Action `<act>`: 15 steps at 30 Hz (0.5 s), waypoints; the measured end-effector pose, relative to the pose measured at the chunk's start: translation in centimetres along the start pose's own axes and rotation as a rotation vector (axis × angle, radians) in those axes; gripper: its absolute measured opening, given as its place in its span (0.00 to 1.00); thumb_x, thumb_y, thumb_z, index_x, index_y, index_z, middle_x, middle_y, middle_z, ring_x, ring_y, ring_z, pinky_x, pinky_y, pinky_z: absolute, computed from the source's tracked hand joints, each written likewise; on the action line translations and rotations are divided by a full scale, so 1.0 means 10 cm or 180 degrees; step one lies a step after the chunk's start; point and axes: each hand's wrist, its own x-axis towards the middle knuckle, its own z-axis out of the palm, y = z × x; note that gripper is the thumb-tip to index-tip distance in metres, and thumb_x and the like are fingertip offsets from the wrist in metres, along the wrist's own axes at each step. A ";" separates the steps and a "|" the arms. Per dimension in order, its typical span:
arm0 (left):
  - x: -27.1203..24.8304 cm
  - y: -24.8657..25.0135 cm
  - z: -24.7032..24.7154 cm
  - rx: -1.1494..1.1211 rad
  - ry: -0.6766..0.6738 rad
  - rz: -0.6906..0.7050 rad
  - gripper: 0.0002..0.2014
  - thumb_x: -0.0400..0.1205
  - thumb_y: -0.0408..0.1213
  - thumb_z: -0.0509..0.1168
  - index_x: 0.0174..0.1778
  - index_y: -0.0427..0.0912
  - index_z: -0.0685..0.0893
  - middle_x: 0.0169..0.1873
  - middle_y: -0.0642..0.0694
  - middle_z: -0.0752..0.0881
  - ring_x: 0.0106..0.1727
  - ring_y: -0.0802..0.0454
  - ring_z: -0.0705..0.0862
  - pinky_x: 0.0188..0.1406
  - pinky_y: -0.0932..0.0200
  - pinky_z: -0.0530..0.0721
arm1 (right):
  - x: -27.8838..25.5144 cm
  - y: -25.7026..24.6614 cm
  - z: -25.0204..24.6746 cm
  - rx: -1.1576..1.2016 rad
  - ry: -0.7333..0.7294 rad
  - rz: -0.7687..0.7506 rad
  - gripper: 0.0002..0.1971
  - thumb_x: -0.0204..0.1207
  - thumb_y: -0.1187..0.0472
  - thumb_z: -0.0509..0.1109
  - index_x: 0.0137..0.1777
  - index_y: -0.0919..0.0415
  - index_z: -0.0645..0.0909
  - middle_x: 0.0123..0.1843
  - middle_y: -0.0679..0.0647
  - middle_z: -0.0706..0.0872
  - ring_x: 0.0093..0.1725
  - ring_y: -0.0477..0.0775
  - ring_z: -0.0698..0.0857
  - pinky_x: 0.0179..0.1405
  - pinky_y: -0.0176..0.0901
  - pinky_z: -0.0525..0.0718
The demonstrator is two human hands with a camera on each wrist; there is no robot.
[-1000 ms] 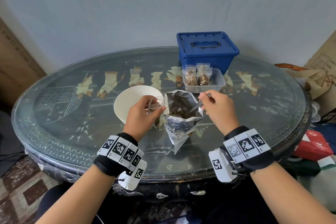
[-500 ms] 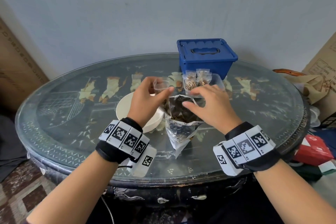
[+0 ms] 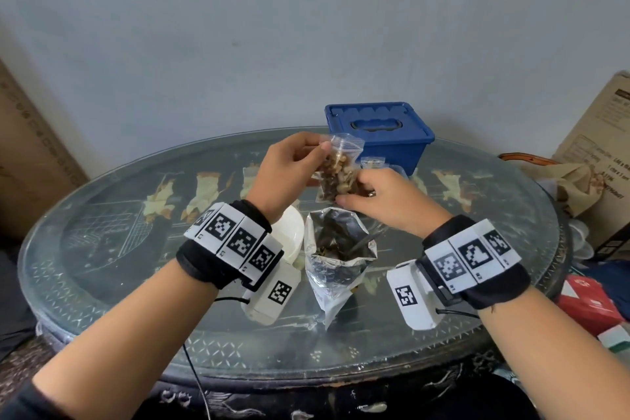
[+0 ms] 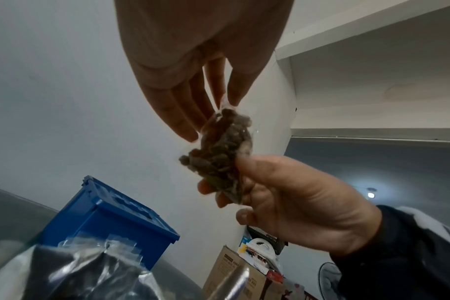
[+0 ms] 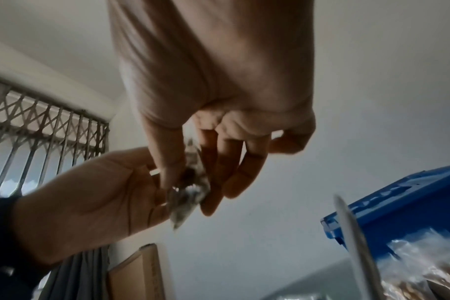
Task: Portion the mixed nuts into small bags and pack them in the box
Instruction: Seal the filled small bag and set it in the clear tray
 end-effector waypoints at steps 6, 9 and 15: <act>0.33 0.12 0.16 0.0059 -0.0179 0.0087 0.07 0.83 0.36 0.63 0.40 0.46 0.83 0.36 0.47 0.87 0.38 0.52 0.86 0.37 0.54 0.88 | 0.20 0.07 -0.43 0.0755 0.0826 -0.0149 0.12 0.79 0.56 0.66 0.60 0.58 0.82 0.44 0.50 0.88 0.32 0.34 0.82 0.28 0.24 0.75; 0.58 0.18 0.28 0.0088 -0.0334 0.0062 0.06 0.82 0.36 0.63 0.40 0.46 0.83 0.34 0.50 0.87 0.34 0.56 0.85 0.36 0.56 0.87 | 0.37 0.22 -0.59 0.0973 0.1002 -0.0071 0.08 0.79 0.63 0.67 0.56 0.62 0.83 0.43 0.53 0.87 0.30 0.39 0.84 0.26 0.30 0.80; 1.23 0.07 0.56 0.0848 -0.0827 0.0005 0.07 0.80 0.38 0.67 0.49 0.40 0.86 0.36 0.50 0.86 0.36 0.62 0.84 0.36 0.69 0.86 | 0.64 0.66 -0.87 0.1258 0.1458 0.0219 0.07 0.79 0.69 0.67 0.41 0.58 0.81 0.36 0.55 0.86 0.31 0.48 0.86 0.34 0.37 0.87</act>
